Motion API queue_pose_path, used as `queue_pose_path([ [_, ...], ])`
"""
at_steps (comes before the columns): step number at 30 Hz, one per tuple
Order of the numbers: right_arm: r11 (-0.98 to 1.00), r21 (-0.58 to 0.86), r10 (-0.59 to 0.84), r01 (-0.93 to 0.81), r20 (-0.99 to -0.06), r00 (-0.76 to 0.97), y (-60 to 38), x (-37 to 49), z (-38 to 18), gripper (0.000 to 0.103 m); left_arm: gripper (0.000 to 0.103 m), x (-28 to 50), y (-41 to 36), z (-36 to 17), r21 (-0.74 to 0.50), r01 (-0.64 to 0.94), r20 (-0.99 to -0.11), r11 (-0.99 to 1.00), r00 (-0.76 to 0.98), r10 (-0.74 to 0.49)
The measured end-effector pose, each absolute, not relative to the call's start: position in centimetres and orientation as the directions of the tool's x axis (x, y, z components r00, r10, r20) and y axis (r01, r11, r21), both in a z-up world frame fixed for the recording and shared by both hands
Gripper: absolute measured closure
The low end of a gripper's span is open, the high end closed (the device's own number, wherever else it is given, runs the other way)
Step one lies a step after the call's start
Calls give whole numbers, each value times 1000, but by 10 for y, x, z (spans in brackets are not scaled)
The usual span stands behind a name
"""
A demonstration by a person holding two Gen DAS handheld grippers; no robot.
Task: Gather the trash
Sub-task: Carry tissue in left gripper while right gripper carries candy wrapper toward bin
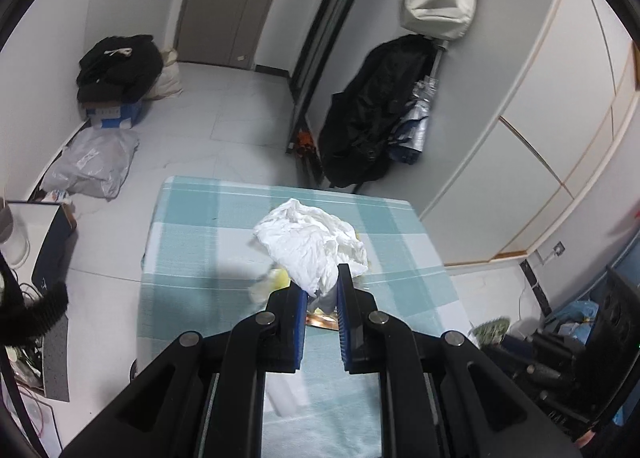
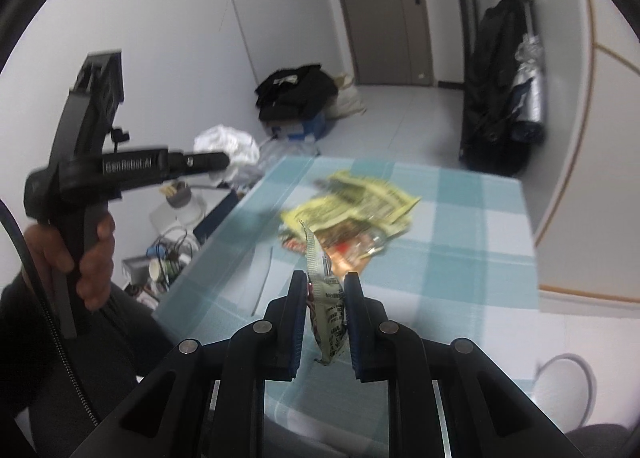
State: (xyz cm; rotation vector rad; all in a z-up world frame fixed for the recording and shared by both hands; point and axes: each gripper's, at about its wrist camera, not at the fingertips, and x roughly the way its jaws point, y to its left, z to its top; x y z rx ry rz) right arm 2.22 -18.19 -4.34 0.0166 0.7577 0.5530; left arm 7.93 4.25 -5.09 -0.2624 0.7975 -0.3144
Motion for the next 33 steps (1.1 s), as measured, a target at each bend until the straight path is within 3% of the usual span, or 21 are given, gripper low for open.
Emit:
queue_pose_path([
  [19, 912, 219, 410, -347, -475, 779, -304, -5, 49, 85, 94, 68, -78, 23, -337, 385, -570, 859, 643, -512],
  [33, 960, 250, 234, -125, -475, 848, -419, -9, 56, 85, 94, 84, -192, 34, -341, 579, -568, 741, 501, -653],
])
